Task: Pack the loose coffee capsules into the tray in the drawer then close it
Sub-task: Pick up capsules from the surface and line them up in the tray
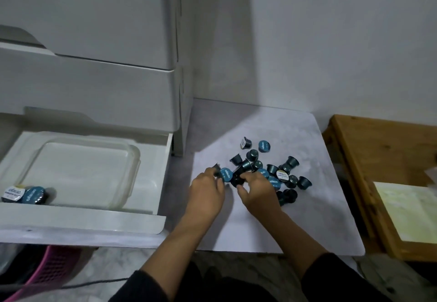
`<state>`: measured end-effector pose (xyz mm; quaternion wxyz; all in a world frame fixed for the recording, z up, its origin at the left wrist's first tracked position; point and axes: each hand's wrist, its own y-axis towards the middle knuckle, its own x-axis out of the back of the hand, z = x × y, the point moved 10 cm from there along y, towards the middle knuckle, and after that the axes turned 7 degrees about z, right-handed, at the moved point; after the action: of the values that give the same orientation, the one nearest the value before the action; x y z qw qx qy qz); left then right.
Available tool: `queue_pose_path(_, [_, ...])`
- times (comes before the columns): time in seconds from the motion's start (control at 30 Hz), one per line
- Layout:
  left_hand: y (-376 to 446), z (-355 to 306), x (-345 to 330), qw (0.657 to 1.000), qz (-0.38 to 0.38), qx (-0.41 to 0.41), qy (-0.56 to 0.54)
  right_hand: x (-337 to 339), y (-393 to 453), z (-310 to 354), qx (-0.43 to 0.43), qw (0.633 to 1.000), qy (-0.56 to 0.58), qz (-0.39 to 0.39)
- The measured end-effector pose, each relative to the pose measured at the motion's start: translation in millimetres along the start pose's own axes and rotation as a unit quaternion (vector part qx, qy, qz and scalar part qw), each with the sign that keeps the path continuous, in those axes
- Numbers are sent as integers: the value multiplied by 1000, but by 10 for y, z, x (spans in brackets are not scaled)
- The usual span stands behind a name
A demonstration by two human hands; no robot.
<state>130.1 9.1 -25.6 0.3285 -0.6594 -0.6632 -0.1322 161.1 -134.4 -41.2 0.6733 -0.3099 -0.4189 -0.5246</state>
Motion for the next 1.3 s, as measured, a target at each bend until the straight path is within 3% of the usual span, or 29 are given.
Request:
queue_pose_path(0.2, [308,362,-265,997,-9,64,-38,-232,167,-139,-12,1000,13,19])
queue_pose_path(0.5, [522,352,-235,992,-65,64,-84,-317,192,-279,-68,994,80,6])
queue_pose_path(0.77, [533,392,-212,981,-101,87,-144,-227,5,-210,17,994,93,-58])
queue_pose_path(1.3, [628,549,-308,964,-94,169,-183,-247,-143,-322,13,998,34,-43])
